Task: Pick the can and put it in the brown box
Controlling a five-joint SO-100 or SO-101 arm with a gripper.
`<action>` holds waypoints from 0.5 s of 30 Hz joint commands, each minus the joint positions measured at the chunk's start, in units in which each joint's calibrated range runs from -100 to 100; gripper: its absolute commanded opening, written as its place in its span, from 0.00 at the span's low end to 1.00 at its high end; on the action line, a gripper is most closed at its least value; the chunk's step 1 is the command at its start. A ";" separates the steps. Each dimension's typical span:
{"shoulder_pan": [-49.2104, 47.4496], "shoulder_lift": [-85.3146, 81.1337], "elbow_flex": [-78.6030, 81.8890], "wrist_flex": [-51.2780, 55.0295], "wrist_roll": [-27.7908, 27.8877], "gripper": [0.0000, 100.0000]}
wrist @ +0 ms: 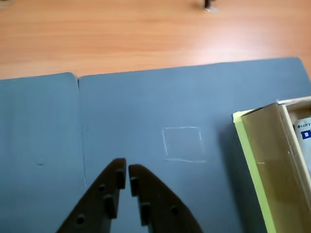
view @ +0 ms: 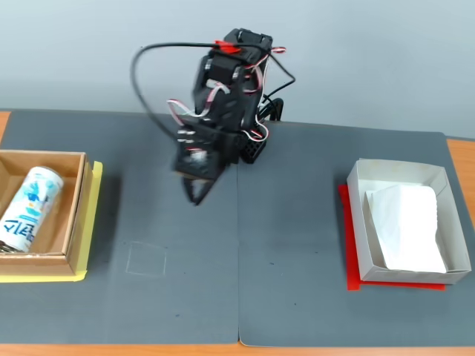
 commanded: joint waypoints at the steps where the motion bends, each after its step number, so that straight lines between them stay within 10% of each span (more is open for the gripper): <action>1: -3.40 -11.58 7.80 -0.71 -0.29 0.01; 15: -13.55 -45.13 43.91 -12.41 0.07 0.01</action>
